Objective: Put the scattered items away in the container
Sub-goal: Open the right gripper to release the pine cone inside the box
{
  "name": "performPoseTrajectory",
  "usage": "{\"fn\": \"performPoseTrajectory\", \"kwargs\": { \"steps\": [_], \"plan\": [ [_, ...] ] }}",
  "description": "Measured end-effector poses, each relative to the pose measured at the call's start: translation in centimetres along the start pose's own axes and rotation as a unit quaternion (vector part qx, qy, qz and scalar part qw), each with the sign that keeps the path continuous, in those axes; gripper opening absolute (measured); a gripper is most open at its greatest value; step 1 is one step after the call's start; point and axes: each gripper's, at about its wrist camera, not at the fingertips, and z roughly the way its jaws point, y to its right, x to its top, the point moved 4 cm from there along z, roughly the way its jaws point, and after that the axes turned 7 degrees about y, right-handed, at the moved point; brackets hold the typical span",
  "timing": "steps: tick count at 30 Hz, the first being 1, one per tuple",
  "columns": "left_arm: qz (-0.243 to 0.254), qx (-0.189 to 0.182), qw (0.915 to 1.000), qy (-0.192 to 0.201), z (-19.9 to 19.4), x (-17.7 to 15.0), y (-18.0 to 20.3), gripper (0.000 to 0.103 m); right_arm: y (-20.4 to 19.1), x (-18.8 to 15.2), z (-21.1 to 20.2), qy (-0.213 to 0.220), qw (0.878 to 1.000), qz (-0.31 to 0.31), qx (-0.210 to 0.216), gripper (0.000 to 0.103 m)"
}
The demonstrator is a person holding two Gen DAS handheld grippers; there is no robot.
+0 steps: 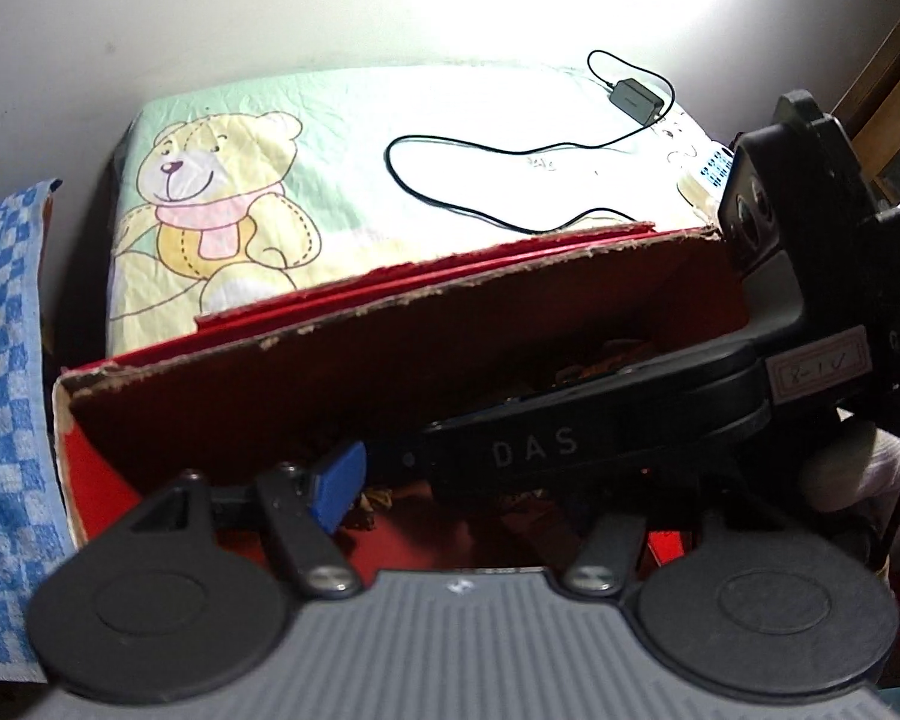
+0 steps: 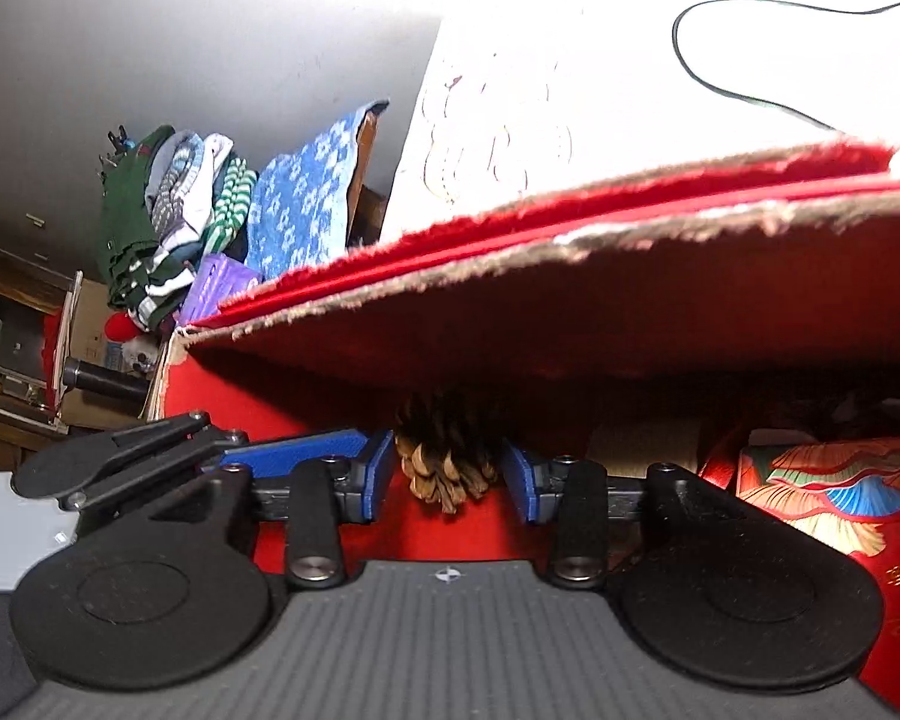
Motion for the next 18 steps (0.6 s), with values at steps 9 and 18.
{"fn": "performPoseTrajectory", "kwargs": {
  "steps": [9, 18],
  "plan": [
    [0.011, -0.011, 0.9997, -0.020, 1.5, -0.3, -0.1, 0.056, 0.9, 0.6, -3.2, 0.034, 0.996, 0.003, -0.079, 0.044],
    [0.022, 0.013, 0.9960, -0.085, 5.8, 0.3, 0.4, 0.046, 2.5, -0.5, -6.2, 0.085, 0.992, 0.012, -0.095, 0.043]
  ]
}}
